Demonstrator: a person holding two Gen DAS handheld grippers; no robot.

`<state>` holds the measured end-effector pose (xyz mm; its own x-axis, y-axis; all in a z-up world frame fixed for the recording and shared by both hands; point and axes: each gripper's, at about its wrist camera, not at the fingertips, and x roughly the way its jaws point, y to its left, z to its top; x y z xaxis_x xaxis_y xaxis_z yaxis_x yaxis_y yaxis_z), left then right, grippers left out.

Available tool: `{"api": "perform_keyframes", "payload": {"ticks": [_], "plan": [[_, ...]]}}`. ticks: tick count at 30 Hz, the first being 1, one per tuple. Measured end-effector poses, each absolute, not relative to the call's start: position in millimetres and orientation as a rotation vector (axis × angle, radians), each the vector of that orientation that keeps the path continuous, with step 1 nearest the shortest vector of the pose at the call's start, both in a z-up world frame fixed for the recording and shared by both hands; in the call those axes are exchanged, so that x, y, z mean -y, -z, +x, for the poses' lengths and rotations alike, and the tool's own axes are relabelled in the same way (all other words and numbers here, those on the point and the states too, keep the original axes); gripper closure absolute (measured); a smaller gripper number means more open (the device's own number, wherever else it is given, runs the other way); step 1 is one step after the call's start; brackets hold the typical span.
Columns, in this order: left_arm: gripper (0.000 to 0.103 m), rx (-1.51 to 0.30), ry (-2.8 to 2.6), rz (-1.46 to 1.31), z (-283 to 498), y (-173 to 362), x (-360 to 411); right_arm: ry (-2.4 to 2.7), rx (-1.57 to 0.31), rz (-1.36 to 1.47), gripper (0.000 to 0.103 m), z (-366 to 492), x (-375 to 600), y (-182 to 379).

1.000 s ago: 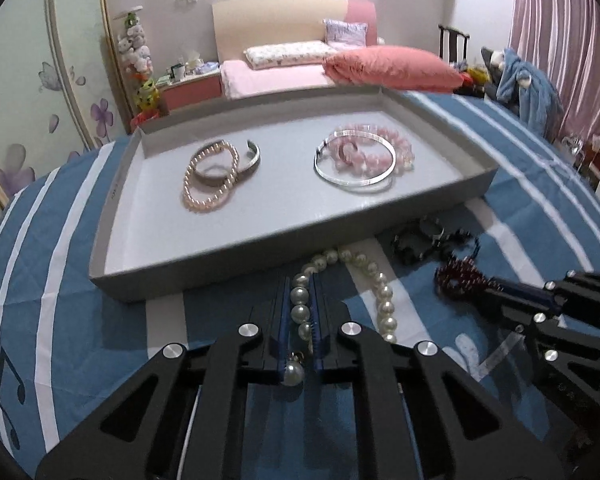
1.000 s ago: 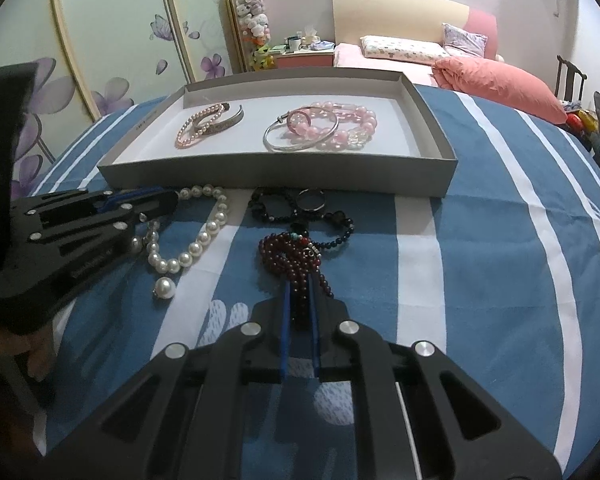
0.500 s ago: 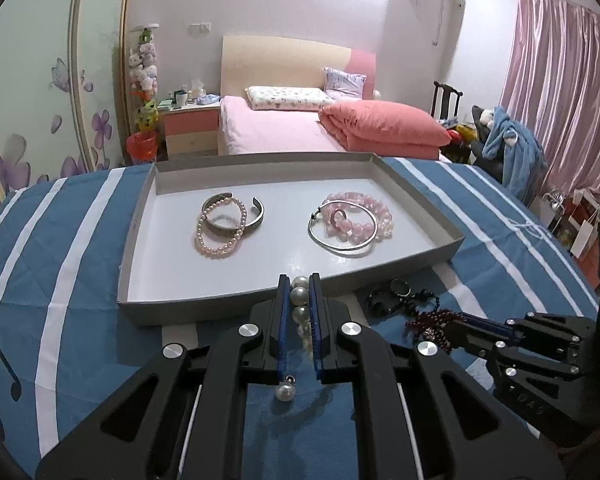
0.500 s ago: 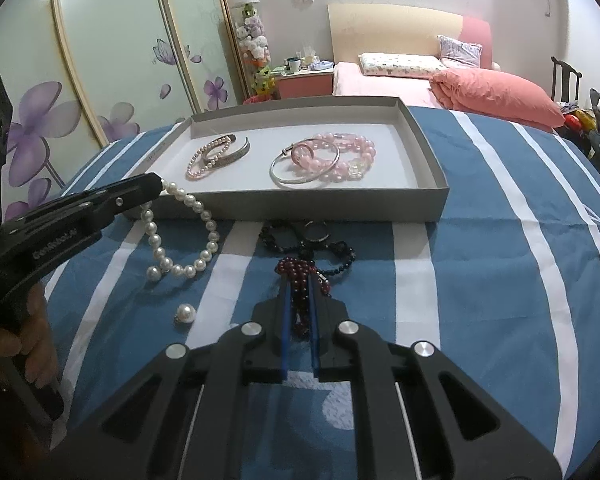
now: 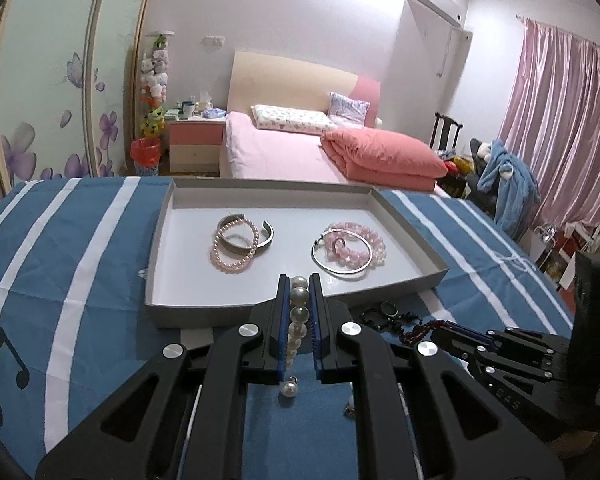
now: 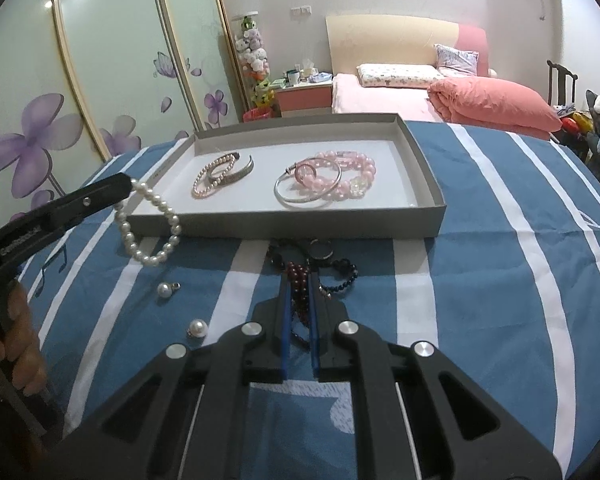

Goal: Organize jewelry
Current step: 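Lift red bead bracelet with right tool while left tool lifts pearl bracelet, then carry red bracelet over tray with right tool while left tool carries pearl bracelet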

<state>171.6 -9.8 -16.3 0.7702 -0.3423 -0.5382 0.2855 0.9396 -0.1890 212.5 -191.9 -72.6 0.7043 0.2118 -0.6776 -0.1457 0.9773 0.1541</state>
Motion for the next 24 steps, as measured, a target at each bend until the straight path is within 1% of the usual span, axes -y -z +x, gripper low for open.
{"api": "perform_keyframes", "payload": {"ticks": [15, 24], "plan": [[0.093, -0.528, 0.262, -0.163, 145.9, 3.8, -22.1, -0.209, -0.645, 0.124, 0.095, 200.8, 188.0, 43.4], [0.093, -0.446, 0.197, -0.121, 126.1, -6.0, -22.2, -0.202, -0.498, 0.117, 0.095, 182.0, 177.7, 12.6]]}}
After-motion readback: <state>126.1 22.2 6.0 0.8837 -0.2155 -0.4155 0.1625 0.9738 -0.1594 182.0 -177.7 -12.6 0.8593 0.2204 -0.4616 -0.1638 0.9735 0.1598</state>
